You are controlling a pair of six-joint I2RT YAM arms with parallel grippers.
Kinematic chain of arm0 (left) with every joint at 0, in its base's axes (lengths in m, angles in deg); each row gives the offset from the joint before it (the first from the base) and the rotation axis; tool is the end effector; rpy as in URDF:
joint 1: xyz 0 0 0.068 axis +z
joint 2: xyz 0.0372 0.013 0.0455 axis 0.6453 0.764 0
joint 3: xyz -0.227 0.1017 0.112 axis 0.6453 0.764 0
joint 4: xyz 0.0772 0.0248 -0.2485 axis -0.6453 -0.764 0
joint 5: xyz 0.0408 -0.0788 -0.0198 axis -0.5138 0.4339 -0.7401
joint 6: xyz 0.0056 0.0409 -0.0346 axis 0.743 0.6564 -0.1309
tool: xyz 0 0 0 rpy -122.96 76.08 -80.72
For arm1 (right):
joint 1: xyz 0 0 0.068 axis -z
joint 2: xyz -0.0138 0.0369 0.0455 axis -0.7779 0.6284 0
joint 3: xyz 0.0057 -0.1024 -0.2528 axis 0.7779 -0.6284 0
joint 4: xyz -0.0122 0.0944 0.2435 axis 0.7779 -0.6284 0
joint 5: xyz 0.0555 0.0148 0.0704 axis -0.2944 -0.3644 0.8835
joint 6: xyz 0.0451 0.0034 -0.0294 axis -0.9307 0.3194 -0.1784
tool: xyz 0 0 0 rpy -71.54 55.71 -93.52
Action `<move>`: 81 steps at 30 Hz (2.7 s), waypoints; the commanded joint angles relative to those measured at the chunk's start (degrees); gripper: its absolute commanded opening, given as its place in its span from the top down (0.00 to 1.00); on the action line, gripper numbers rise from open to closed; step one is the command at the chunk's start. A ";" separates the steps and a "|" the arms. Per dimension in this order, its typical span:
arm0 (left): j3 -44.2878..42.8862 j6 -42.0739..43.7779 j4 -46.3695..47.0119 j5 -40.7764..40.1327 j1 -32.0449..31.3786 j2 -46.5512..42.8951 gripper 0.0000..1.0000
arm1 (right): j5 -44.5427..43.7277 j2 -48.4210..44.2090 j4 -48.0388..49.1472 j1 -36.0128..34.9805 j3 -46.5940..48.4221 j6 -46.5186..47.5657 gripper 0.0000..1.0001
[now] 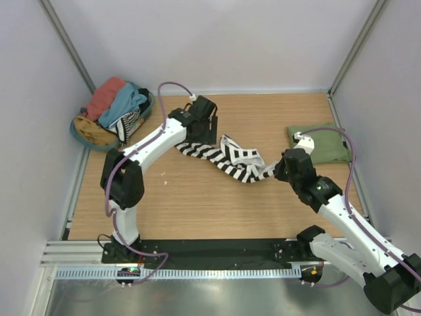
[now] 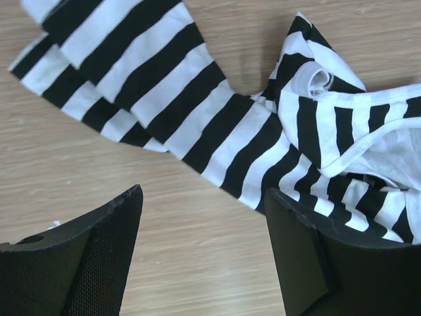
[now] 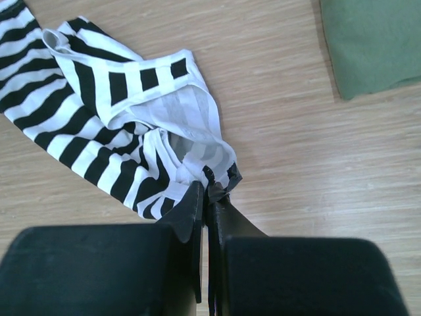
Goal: Fold and stack the tank tops
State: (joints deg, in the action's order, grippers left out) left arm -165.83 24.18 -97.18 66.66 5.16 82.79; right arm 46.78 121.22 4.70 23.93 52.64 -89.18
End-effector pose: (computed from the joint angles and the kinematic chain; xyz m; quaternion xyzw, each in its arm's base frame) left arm 0.3427 -0.2310 0.2867 0.0172 0.9523 -0.0674 0.2971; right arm 0.1666 0.0713 0.2743 0.1053 0.8736 0.0729 0.4695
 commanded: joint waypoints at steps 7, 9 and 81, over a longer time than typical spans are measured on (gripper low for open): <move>-13.39 0.62 2.43 3.77 -1.89 13.72 0.24 | 2.38 0.37 2.21 0.24 -2.37 -1.29 0.99; -16.47 0.45 2.52 5.08 -2.06 15.93 0.23 | 2.82 0.46 2.39 0.15 -2.45 -1.29 0.99; 12.01 -8.87 16.76 -11.87 -5.59 -29.57 1.00 | 22.44 19.72 9.94 -12.06 46.79 17.60 0.99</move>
State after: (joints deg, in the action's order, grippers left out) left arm -151.05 16.10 -82.84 59.09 -2.77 58.16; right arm 75.43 143.82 13.27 11.32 101.66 -75.00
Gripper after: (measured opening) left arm 0.009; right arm 0.049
